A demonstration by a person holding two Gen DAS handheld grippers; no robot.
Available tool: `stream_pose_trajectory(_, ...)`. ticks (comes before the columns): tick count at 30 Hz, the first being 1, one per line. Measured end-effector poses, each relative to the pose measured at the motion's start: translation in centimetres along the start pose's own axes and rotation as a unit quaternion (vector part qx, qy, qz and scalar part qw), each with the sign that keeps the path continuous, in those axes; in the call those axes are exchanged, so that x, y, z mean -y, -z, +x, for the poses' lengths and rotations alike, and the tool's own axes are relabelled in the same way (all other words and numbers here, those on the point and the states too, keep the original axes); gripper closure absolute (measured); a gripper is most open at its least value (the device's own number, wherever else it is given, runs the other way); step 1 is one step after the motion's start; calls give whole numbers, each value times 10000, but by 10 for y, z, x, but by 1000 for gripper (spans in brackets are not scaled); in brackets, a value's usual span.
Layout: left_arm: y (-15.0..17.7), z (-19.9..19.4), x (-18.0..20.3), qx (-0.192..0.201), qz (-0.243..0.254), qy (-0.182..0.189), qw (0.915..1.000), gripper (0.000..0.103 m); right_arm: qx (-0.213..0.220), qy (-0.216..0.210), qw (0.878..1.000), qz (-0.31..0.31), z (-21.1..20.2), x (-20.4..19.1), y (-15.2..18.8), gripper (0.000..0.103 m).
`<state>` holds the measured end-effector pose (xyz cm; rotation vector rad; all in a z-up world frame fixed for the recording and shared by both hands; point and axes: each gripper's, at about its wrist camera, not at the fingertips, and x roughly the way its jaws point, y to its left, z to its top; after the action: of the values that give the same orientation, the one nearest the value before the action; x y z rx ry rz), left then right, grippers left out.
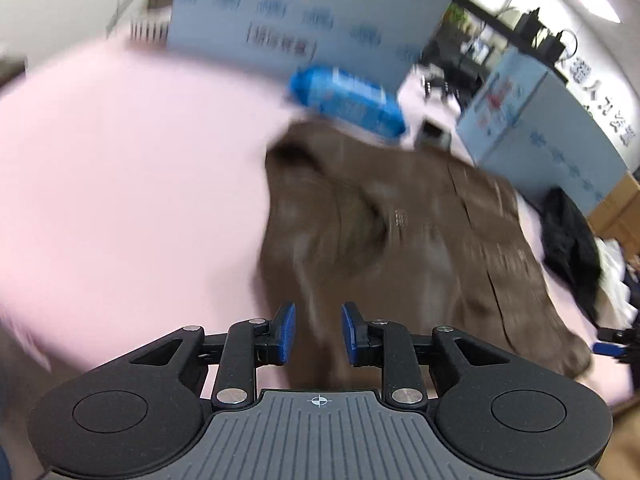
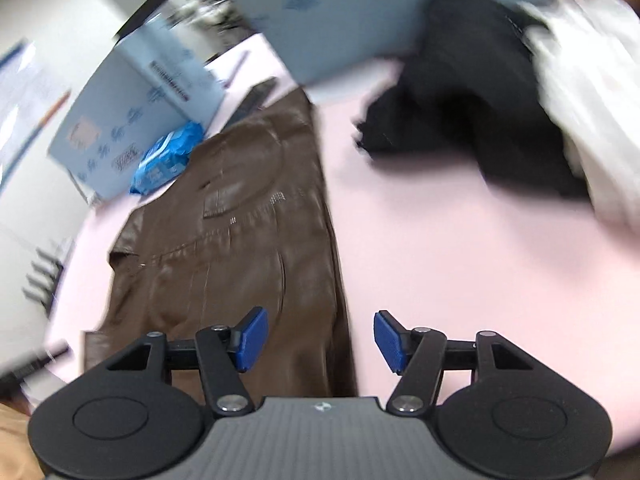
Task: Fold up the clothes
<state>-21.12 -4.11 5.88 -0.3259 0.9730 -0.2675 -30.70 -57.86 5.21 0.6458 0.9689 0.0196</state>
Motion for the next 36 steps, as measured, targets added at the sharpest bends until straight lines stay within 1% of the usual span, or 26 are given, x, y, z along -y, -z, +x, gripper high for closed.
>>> stream_pose_trajectory(2,6,4,-8,-126,-115,30,9999,79,-40,-46,9994,350,-2,6,17,43)
stream_pose_trajectory(4,9,10,-21,-97,-599,390,9974,79,-111,-4,9988,475,3,4,34,43)
stream_pose_trajectory(6,11,16,-28,-137,-794,561,9952,78,-35,98,9984,561,6,0,46,43)
stream_pose_trajectory(8,12,20,-34,-164,-826,726,9938,73,86,140,9972,732,6,-1,58,43)
stream_pose_trajectory(10,14,20,-37,-125,-878,878,9922,66,257,54,9945,1015,1,5,70,42)
stream_pose_trajectory(11,15,21,-41,-133,-985,951,9905,66,344,10,9928,1143,1,7,74,42)
stream_pose_trajectory(14,19,29,-48,-295,-1370,1035,9847,65,586,-173,9853,1593,3,18,82,41)
stream_pose_trajectory(17,22,34,-48,-287,-1349,1057,9848,65,707,-272,9824,1709,8,22,82,43)
stream_pose_trajectory(19,21,33,-44,-302,-1250,971,9869,65,690,-308,9824,1710,9,24,81,43)
stream_pose_trajectory(21,20,32,-41,-303,-1167,890,9887,68,665,-401,9816,1745,10,26,79,58)
stream_pose_trajectory(22,20,32,-41,-277,-1223,923,9878,78,649,-439,9810,1774,11,27,78,72)
stream_pose_trajectory(23,20,32,-42,-235,-1355,1005,9854,84,626,-461,9803,1815,12,28,77,77)
stream_pose_trajectory(24,21,32,-43,-193,-1487,1087,9827,85,622,-474,9800,1831,14,29,77,78)
stream_pose_trajectory(25,21,32,-45,-164,-1587,1138,9806,86,630,-488,9801,1817,14,28,77,82)
stream_pose_trajectory(29,20,28,-48,-130,-1767,1230,9765,87,645,-603,9807,1745,8,23,72,88)
stream_pose_trajectory(36,4,21,-45,118,-1950,1479,9695,87,789,-1043,9790,1561,-2,5,44,89)
